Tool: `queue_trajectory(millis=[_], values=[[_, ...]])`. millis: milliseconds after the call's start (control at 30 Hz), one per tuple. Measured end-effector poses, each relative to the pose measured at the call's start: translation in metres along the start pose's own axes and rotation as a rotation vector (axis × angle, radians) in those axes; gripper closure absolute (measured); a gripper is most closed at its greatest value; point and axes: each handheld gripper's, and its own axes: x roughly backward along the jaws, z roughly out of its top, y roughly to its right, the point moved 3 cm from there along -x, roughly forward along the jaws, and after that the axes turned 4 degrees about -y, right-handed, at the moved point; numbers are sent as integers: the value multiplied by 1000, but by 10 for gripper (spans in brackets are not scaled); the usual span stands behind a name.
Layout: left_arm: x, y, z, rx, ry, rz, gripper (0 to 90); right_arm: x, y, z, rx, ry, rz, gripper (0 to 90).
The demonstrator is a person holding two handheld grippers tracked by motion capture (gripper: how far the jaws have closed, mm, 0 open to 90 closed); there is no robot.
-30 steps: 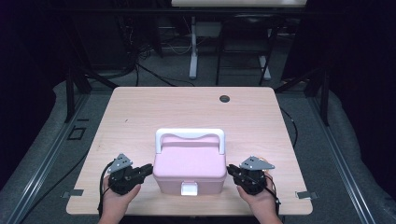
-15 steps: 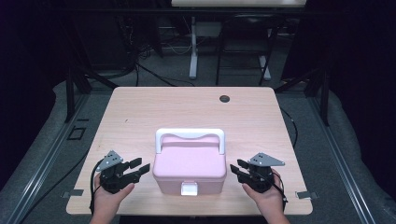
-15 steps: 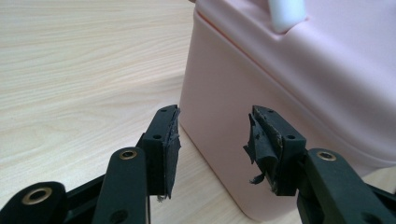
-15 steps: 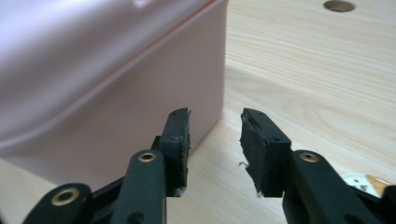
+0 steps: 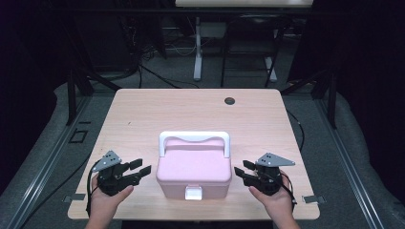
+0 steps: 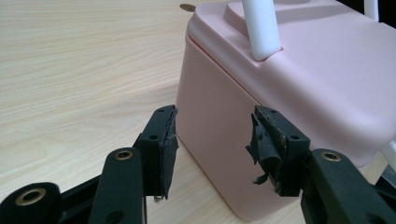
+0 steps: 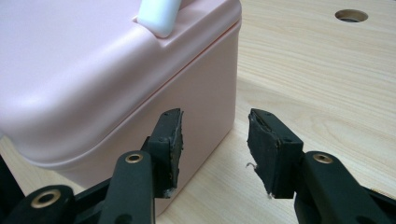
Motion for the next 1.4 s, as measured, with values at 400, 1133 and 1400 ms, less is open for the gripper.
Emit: queue_trajectory(millis=[400, 1133, 1400], values=[[5, 2, 16, -4, 19, -19, 489, 10, 2, 8, 12, 8, 1, 528], [-6, 15, 57, -59, -16, -74, 452, 21, 1, 51, 43, 19, 80, 491], [-20, 16, 62, -63, -26, -86, 450, 15, -5, 59, 58, 26, 113, 480]])
